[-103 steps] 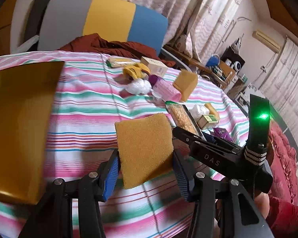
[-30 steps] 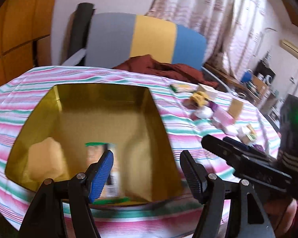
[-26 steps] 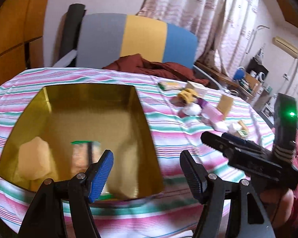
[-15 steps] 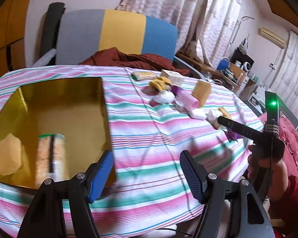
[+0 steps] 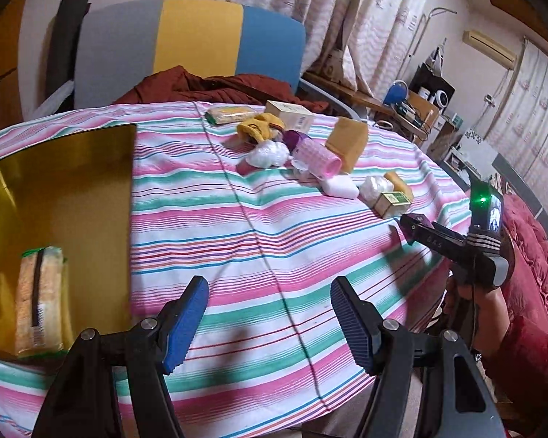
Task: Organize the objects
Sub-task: 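Move back to the items and grasp the purple snack packet with the right tool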
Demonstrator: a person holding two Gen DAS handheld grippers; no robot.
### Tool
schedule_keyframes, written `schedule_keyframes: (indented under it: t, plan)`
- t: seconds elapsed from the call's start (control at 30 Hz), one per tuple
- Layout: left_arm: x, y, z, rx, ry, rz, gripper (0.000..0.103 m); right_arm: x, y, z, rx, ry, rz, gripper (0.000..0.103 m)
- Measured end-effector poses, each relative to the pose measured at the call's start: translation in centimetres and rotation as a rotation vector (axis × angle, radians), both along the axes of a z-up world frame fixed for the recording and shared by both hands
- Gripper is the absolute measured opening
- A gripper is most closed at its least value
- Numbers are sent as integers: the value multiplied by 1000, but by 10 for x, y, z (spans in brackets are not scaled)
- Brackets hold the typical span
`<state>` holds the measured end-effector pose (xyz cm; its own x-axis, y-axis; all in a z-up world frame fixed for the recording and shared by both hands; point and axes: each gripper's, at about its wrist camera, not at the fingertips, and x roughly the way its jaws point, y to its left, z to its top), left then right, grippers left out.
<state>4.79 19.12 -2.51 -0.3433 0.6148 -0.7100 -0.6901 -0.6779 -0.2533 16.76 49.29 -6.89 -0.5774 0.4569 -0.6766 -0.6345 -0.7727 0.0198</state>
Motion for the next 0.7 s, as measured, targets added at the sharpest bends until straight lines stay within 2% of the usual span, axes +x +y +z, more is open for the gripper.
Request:
schedule_keyframes:
  t: [0.17,0.3,0.43,0.7]
  plan:
    - [4,24,-2,-24,5,-54,71,3,12,-9,-33,-1,3,65]
    - [5,48,-3,-35,6,-103,71,4,13,-9,-24,18,29,60]
    - [7,78,-4,-48,14,-162,71,6,16,-11,9,23,12,59]
    - [11,151,-8,-64,41,-287,71,27,41,-15,26,55,-109,59]
